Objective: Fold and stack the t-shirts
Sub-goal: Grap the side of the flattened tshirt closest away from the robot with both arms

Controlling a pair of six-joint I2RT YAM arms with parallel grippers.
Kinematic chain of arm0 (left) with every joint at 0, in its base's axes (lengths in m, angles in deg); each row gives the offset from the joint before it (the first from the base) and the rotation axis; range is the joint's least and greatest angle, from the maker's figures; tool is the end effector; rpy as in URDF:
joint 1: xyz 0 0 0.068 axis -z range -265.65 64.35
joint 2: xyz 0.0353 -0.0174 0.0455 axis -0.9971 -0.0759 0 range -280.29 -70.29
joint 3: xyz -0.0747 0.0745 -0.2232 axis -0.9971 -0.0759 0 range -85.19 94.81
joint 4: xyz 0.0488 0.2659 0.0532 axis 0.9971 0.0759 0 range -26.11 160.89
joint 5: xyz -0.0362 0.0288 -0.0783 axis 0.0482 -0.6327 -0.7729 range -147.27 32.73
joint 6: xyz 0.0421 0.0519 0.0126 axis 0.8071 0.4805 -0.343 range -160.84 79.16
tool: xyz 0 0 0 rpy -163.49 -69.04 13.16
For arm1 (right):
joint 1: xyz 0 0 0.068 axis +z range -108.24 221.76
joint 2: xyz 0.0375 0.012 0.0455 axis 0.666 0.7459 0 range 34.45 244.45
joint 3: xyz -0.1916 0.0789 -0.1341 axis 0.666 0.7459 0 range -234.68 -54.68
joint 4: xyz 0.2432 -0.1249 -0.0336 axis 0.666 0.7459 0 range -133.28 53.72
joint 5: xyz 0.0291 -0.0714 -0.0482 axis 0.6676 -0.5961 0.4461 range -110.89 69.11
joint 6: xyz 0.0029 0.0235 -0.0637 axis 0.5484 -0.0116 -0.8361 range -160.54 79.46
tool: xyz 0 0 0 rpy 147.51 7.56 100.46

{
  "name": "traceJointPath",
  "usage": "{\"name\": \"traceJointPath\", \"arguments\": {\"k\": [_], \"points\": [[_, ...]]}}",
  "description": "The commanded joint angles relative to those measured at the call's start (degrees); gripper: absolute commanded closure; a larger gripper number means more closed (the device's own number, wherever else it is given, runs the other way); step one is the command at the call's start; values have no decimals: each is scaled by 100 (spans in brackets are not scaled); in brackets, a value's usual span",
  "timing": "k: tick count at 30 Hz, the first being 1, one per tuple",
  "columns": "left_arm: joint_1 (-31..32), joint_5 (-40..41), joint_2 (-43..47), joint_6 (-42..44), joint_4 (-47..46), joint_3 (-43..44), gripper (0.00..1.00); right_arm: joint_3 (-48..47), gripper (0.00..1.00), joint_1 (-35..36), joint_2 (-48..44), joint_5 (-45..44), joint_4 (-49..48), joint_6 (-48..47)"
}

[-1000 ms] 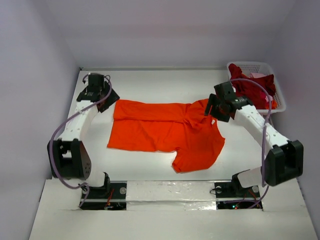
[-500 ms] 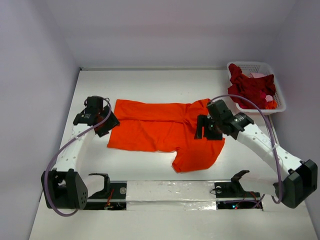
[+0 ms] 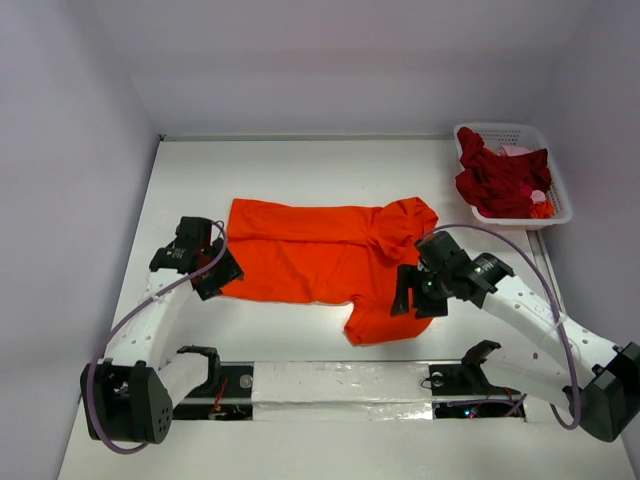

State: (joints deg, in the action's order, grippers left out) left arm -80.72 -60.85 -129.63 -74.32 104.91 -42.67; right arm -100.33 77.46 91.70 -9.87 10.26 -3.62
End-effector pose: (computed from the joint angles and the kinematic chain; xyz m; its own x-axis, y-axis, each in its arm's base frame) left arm 0.2326 -0.0235 0.1910 -0.7689 -0.4863 -0.4150 -0.3661 0.8671 -0.3378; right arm 0.1660 0.1323 0.2036 -0.9723 0.0274 -0.2320 -0.0674 0.9178 0.3912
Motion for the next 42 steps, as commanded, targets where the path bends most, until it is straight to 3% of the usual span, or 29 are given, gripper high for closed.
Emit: {"name": "traceJointPath", "arguments": {"k": [1,12,18,27,34,42], "points": [[26,6,80,-1,-14,28,45,205,29,103,40,364,-291,288],[26,304,-833,7,179,300,48,294,29,569,910,444,-1091,508],[26,639,-1133,25,153,722,49,-31,30,648,981,-117,-1003,666],[26,761,-1370,253,345,766,49,372,30,648,1077,215,-1241,895],[78,797,-1652,271,390,828,50,162,31,763,1269,75,-915,509],[78,1069,-1985,245,442,924,52,38,31,1000,1464,-259,-1029,710]]}}
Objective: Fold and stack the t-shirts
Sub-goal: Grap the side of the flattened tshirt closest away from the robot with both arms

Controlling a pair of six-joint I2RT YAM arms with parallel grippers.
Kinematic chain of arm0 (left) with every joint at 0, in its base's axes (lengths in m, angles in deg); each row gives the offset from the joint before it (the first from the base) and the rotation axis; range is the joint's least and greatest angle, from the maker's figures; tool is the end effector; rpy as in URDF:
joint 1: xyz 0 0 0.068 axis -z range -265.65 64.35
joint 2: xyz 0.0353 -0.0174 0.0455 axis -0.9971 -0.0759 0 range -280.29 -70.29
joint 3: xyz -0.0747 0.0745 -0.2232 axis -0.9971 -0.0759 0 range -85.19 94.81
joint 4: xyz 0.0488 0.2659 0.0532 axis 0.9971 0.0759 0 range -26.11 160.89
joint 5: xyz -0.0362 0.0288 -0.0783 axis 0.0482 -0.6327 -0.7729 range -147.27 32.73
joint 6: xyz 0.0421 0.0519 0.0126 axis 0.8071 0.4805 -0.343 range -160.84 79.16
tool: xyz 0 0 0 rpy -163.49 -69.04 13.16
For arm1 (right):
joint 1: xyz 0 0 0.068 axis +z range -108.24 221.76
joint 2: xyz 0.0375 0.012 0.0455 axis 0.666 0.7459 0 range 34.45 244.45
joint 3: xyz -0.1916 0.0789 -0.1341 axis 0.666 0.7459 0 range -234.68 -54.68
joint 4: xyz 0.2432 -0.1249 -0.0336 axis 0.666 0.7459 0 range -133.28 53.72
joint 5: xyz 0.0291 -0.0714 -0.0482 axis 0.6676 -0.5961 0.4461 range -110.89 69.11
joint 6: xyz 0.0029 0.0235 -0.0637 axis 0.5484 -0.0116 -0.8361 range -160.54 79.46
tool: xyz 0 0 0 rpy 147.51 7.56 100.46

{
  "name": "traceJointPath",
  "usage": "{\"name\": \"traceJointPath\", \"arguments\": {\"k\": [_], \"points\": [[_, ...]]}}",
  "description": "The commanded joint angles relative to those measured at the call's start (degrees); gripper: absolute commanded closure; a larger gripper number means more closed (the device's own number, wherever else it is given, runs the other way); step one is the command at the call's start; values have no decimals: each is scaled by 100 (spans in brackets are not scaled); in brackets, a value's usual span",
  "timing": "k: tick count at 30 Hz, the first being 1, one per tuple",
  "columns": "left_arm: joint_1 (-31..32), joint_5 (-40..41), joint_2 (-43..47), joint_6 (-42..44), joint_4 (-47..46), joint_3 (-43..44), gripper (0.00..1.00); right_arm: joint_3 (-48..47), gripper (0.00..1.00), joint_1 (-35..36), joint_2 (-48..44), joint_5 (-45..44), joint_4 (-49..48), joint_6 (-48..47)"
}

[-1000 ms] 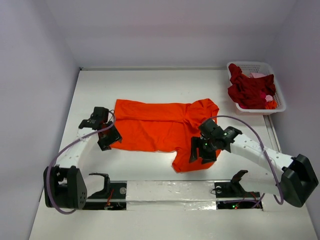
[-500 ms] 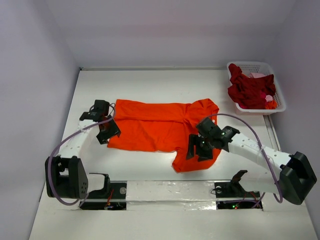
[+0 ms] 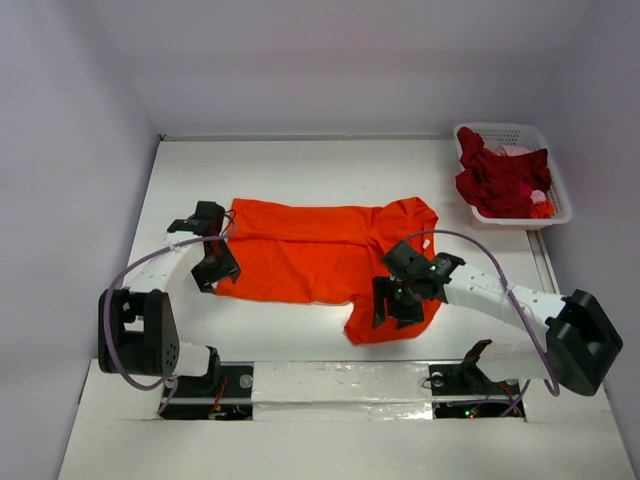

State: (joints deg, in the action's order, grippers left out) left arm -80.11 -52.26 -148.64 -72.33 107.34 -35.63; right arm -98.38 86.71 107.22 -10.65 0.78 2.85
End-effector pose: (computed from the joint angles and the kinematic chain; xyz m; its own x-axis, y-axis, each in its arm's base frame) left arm 0.2673 -0.0212 0.1509 -0.8446 -0.4409 -0.3038 -0.4357 0.8957 -0.0885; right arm 0.1651 0.1787 0.1438 -0.9948 -0.0378 -0.0941 -0.0664 0.9441 0.3230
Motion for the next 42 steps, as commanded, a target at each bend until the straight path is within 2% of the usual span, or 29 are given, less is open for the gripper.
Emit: {"name": "traceJointPath", "arguments": {"k": [1,10,17,24,37,39,42], "points": [[17,245,-128,46,217,238,53,-147,31,75,-105,-154,-107,98],[70,694,-602,-33,279,388,53,-384,31,75,-211,22,-274,170],[70,386,-1051,-7,148,300,53,-692,31,75,-150,57,-336,55],[-263,114,-1244,98,-152,106,52,-701,30,75,-175,75,-319,55],[-686,166,-1386,239,-327,256,56,-763,30,75,-228,57,-257,99],[-686,166,-1359,248,-354,247,60,-745,30,75,-237,57,-266,108],[-686,114,-1394,274,-354,238,77,-754,30,75,-237,66,-283,108]]}}
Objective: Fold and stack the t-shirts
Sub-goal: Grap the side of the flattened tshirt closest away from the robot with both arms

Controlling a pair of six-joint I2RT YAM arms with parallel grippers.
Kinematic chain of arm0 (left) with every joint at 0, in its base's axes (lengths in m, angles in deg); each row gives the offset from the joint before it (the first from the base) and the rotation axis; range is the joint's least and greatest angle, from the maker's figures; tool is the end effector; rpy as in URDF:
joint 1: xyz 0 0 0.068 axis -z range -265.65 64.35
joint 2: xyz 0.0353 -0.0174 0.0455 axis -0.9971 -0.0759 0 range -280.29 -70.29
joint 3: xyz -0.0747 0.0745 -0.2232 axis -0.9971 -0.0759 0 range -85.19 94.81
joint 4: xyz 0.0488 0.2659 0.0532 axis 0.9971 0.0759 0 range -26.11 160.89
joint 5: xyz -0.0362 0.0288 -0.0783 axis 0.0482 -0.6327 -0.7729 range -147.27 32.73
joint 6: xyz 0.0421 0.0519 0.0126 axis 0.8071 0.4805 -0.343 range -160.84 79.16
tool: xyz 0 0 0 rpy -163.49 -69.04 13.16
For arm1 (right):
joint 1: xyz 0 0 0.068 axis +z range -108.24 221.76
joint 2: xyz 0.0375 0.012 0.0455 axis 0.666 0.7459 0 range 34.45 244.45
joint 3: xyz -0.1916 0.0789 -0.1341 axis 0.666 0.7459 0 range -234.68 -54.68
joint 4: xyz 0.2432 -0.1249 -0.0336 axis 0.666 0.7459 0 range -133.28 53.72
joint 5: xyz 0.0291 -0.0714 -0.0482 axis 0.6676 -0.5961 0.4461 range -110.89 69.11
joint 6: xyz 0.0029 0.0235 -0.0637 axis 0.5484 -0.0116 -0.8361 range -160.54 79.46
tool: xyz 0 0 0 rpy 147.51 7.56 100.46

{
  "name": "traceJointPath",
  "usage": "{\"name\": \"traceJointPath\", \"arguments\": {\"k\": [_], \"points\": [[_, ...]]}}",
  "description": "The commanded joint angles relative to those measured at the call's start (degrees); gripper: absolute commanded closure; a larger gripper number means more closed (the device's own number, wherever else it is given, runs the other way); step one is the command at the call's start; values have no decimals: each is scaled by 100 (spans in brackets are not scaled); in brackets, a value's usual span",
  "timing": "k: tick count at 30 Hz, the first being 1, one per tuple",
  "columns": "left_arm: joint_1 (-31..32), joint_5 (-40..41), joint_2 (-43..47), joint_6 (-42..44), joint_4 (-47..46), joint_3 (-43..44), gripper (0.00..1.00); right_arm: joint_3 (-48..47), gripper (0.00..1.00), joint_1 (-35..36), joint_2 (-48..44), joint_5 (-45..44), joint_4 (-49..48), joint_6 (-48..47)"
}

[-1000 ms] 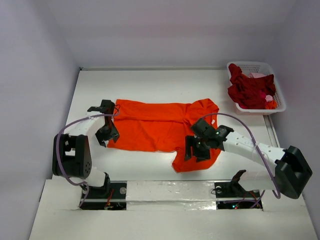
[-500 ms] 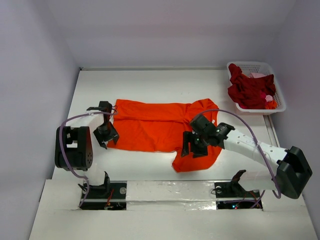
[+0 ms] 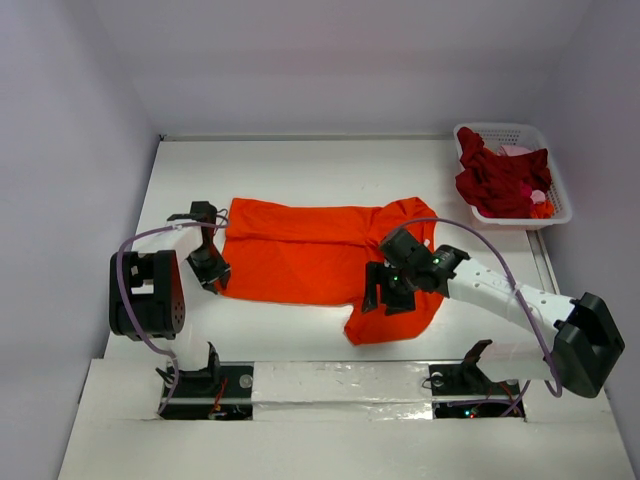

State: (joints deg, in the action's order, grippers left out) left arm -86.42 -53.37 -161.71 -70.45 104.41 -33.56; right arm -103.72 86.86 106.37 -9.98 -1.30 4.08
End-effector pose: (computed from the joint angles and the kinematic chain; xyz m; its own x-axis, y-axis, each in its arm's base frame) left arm 0.2857 0.0075 0.1037 -0.8446 -0.5044 -0.1797 -0.5086 0.8606 -0.0250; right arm 0.1785 0.1939 0.1775 -0.9832 -0.0095 -0.1821 -0.0866 0.9032 0.4204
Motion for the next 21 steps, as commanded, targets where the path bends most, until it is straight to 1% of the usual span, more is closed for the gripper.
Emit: {"name": "traceJointPath", "arguments": {"k": [1,2,4,5,8,9,11,12,13,14,16,17,21], "points": [[-54,225,-87,86,-61,39,77,-229,30,60,-143,-2,-76,-15],[-54,225,-78,86,-61,39,82,-229,30,60,-134,-2,-76,-24],[-54,208,-43,95,-52,40,85,-229,30,60,-152,-11,-67,-15],[-54,208,-26,104,-43,39,91,-229,30,60,-152,-19,-58,-6],[-54,164,19,130,-35,39,100,-220,32,60,-205,-98,29,46],[-54,137,36,122,-26,48,100,-229,34,60,-213,-203,108,99],[-54,76,97,130,-8,74,100,-282,38,60,-327,-712,432,265],[-54,50,150,122,0,118,100,-308,38,60,-363,-914,582,353],[-54,32,168,122,1,136,100,-308,38,60,-380,-1395,714,467],[-54,-3,194,130,1,162,100,-256,38,60,-441,-1573,916,669],[-54,-56,229,130,1,215,100,-151,38,60,-486,-1855,1040,915],[-54,-134,230,139,-17,233,100,-98,38,60,-564,-1900,1110,1108],[-54,-328,230,113,-122,355,100,87,38,60,-592,-1988,1173,1321]]}}
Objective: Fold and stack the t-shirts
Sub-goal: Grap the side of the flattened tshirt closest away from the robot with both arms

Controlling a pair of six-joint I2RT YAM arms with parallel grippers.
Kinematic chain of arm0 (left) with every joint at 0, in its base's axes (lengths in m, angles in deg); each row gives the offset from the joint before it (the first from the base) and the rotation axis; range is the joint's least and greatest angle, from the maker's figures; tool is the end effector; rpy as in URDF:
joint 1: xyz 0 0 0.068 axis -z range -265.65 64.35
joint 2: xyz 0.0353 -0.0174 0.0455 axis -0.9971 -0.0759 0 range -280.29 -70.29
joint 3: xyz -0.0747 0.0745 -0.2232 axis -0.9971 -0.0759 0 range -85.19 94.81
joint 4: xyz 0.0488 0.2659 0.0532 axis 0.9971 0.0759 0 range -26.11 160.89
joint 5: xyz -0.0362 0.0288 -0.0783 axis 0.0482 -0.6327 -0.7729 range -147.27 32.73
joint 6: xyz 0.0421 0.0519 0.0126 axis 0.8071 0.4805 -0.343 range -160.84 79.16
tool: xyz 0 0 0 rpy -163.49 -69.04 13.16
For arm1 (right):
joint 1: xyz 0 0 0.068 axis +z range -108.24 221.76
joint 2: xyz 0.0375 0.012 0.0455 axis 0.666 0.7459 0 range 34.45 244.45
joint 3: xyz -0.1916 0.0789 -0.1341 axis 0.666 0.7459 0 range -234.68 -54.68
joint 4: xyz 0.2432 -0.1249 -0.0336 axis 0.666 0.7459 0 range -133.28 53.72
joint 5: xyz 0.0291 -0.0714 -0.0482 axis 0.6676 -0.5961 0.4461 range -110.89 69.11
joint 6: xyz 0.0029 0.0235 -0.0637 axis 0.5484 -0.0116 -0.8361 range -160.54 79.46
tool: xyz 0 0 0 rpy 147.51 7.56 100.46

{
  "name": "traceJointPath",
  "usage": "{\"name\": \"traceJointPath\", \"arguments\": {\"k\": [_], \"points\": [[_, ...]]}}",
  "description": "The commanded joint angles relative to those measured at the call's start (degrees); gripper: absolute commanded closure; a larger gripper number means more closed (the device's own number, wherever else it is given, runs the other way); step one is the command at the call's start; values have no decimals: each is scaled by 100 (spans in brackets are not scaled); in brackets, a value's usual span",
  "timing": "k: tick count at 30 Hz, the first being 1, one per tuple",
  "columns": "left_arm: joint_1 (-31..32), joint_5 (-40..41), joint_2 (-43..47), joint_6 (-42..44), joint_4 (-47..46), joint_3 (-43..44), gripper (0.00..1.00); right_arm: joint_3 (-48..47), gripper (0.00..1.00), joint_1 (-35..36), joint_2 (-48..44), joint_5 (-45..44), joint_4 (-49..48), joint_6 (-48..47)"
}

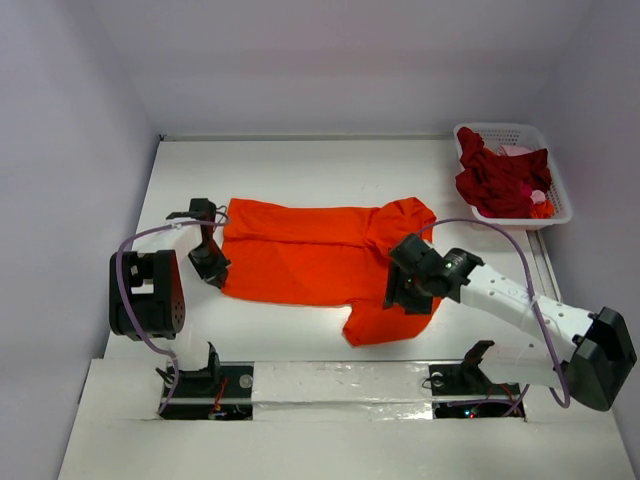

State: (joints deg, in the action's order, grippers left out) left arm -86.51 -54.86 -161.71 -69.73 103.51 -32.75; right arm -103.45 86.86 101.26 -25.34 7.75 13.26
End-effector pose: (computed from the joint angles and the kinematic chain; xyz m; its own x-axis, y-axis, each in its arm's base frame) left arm 0.2911 0.0066 0.1077 -0.8469 -0.4955 -0.1932 -0.4940 0.8674 -0.0595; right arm 0.1711 0.1658 0.1880 -0.9435 0.1931 -0.2695 0.1265 0.9611 0.2455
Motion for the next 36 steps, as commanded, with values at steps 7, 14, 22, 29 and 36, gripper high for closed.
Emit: {"name": "traceJointPath", "arguments": {"k": [7,14,22,29,36], "points": [[-46,-610,-217,-178,-419,635,100,105,36,60,622,-144,-119,210],[-46,-646,-711,-284,-578,1101,100,-44,34,60,738,49,-233,78],[-46,-602,-851,-258,-420,1470,100,-413,34,60,940,665,249,-361],[-46,-654,-755,-232,-375,1532,100,-317,34,60,412,409,962,-983],[-46,-699,-790,-223,-349,1593,100,-510,35,772,860,216,1006,-1214]]}}
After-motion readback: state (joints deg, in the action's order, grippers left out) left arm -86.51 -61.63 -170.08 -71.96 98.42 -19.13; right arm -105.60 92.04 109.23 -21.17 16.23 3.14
